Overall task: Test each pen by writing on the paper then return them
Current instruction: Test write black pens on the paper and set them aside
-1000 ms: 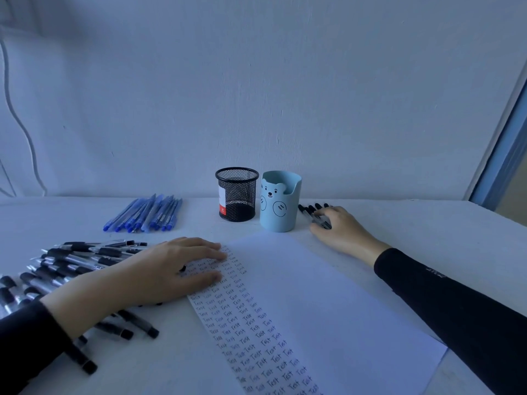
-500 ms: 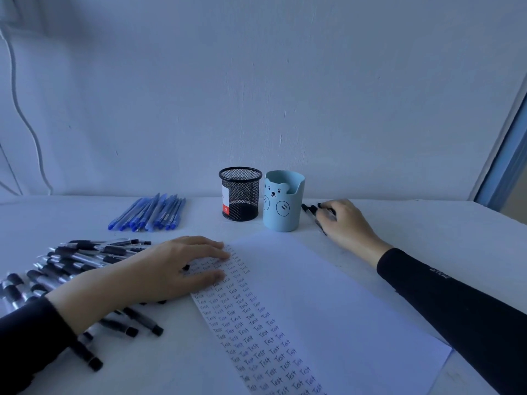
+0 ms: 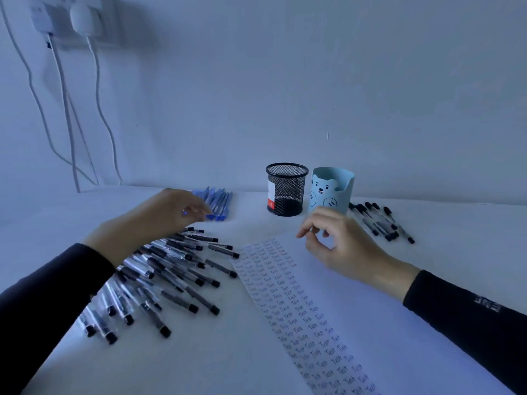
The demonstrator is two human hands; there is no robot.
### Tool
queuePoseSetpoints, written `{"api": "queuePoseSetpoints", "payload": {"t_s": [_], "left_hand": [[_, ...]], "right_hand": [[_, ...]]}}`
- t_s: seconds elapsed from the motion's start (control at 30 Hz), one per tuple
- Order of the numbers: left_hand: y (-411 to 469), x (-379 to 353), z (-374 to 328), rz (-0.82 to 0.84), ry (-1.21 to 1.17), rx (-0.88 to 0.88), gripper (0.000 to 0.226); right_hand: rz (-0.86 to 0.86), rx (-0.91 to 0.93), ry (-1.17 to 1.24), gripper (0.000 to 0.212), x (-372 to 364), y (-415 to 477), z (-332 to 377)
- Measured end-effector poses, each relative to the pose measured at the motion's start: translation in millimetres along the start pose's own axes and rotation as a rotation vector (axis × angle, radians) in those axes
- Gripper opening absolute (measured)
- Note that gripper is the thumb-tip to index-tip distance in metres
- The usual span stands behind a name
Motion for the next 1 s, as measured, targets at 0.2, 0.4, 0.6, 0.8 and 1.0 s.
{"api": "queuePoseSetpoints", "payload": {"t_s": [0.2, 0.4, 0.6, 0.8, 1.0], "left_hand": [[1, -7, 11, 0.108, 0.046, 0.028, 0.016], [2, -9, 7, 0.127, 0.070, 0.058, 0.013], [-1, -7, -9, 0.108, 0.145, -0.007, 0.015], [-18, -7, -95, -0.196, -0.078, -0.470, 0.014], [-24, -30, -116, -0.036, -0.185, -0.521, 0.036]], "right_hand": [[0.012, -0.028, -0.005, 0.021, -2, -5, -7], [-0.025, -0.046, -0.017, 0.021, 1, -4, -9], [-0.020, -0.058, -0.018, 0.021, 1, -4, -10], [-0.029, -0.100, -0.023, 0.023, 3, -5, -15], [-0.013, -0.150, -0.074, 0.012, 1, -5, -20]]}}
Point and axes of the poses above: each hand's wrist, its own y-axis towards the middle knuckle, its own x-axis out of the back of the hand, z = x × y, the point moved 5 cm from there along y, towards the middle knuckle, and after that the axes turned 8 degrees about y, right-handed, at the moved point
